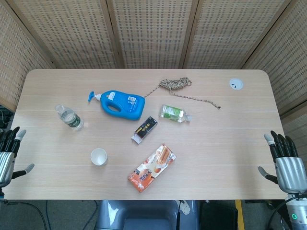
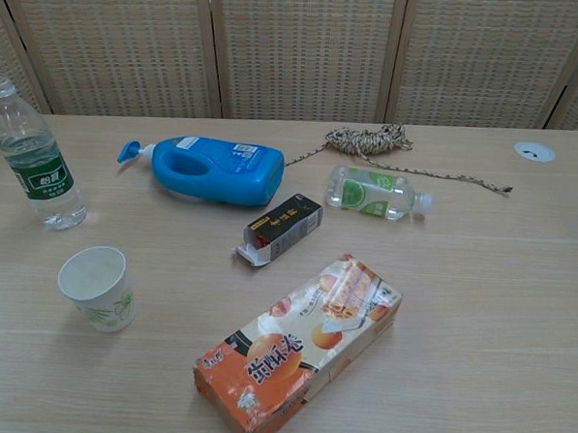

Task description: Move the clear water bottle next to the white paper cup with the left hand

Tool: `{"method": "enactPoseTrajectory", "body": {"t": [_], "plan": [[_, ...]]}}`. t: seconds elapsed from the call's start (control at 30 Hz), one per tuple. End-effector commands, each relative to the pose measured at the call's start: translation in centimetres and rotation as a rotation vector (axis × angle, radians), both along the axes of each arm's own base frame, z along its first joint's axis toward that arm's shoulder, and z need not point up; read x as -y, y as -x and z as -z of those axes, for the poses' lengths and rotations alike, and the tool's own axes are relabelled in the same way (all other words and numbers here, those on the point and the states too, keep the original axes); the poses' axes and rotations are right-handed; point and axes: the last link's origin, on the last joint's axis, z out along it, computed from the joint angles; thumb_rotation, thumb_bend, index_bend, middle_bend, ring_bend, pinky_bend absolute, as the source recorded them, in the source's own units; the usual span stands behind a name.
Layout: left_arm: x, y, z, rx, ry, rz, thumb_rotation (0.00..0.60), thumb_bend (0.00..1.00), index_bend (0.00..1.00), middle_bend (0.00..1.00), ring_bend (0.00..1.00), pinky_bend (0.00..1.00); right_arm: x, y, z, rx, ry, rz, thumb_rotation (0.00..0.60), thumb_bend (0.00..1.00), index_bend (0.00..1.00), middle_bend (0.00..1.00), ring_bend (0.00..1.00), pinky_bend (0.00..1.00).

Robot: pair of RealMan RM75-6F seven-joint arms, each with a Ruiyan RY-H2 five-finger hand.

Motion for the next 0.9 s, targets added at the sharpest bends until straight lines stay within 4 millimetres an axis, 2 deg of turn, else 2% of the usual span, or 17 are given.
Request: {"method": "enactPoseTrajectory", "body": {"t": [0.03,0.2,0.33,0.47,0.6,0.73,0.8,0.9], "plan": [[0.0,0.0,0.0,0.001,0.003,-0.001,0.600,0.00,0.00,0.00,0.00,0.00,0.0,0.0,0.0,0.001,0.000,0.001,0.600,0.00,0.00,0.00,0.00,0.00],[-0.6,0.3,0.3,0.047,0.037,0.002,0.600,0.00,0.00,0.00,0.00,0.00,0.2,0.1,0.1,0.005,0.001,0.007,0.600,0.00,0.00,0.00,0.00,0.00],[-2.1,1.8,0.6,0.120,0.080,-0.039,0.600,0.00,0.00,0.00,0.00,0.00,0.4,0.0,0.2,0.001,-0.004,0.009,0.600,0.00,0.00,0.00,0.00,0.00],[-5.3,4.4,1.3,0.247,0.117,-0.111,0.600,0.00,0.00,0.00,0.00,0.00,0.6,0.2,0.6,-0.011,-0.016,0.021,0.600,0.00,0.00,0.00,0.00,0.00],[-7.7,5.7,2.0,0.369,0.148,-0.135,0.600,0.00,0.00,0.00,0.00,0.00,0.9,0.3,0.8,-0.014,-0.020,0.030,0.600,0.00,0.00,0.00,0.00,0.00],[-9.5,6.1,2.5,0.466,0.142,-0.147,0.600,0.00,0.00,0.00,0.00,0.00,1.1,0.3,0.9,-0.016,-0.020,0.035,0.600,0.00,0.00,0.00,0.00,0.00],[-11.3,6.1,3.4,0.548,0.126,-0.194,0.600,0.00,0.00,0.00,0.00,0.00,1.3,0.5,1.1,-0.019,-0.026,0.043,0.600,0.00,0.00,0.00,0.00,0.00],[-12.9,5.8,4.2,0.586,0.131,-0.229,0.600,0.00,0.00,0.00,0.00,0.00,1.4,0.7,1.2,-0.019,-0.029,0.052,0.600,0.00,0.00,0.00,0.00,0.00]]}}
